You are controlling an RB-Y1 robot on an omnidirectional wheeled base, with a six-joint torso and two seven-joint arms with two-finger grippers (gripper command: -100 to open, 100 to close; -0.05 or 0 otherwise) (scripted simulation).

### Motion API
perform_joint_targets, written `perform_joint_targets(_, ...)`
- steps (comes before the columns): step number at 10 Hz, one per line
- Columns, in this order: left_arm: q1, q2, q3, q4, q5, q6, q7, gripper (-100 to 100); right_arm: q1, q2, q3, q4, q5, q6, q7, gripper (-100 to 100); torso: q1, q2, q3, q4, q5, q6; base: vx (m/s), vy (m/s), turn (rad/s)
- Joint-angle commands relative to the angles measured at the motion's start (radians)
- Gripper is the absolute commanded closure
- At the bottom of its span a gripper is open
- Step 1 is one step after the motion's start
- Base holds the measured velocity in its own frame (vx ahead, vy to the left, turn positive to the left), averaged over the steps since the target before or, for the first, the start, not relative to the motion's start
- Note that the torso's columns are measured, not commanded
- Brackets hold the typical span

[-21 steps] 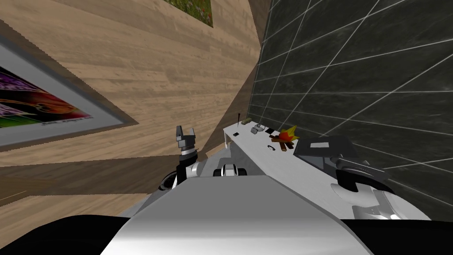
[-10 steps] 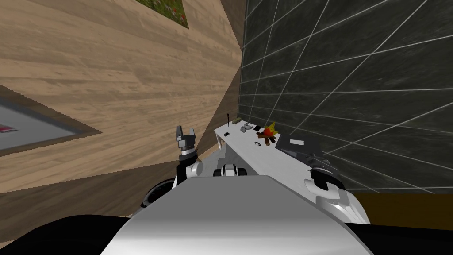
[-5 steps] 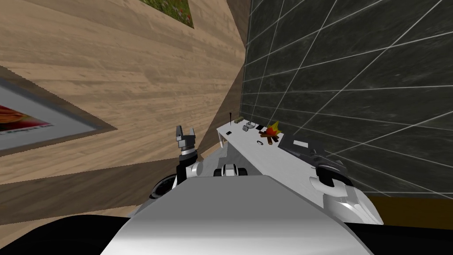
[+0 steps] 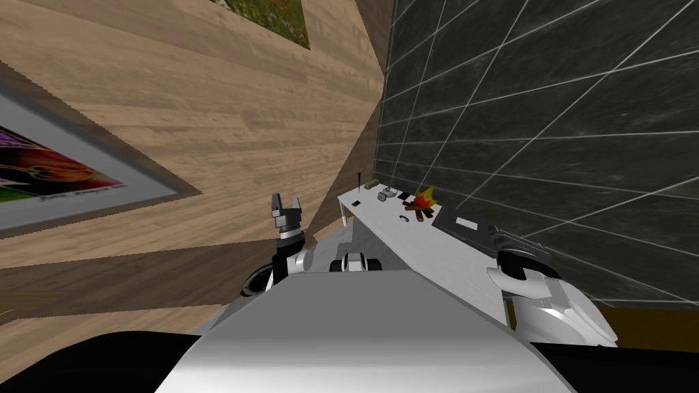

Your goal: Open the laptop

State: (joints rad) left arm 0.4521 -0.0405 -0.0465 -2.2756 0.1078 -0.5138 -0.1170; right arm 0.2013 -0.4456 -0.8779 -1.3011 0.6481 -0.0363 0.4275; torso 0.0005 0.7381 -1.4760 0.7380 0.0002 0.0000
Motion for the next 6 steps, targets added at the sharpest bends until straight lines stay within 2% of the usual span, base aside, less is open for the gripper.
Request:
perform_joint_targets(1,0.000,0.000,0.000,0.000,0.000,0.000,0.000,0,0.000,-0.002,0.001,0.000,-0.001,0.005,-0.003,0,-0.002,-0.001,-0.001,0.000,-0.001,0.000,0.000,0.000,0.000)
perform_joint_targets(6,0.000,0.000,0.000,0.000,0.000,0.000,0.000,0,0.000,-0.002,0.001,0.000,-0.001,0.004,-0.003,0,0.000,0.000,0.000,0.000,0.000,0.000,0.000,0.000,0.000)
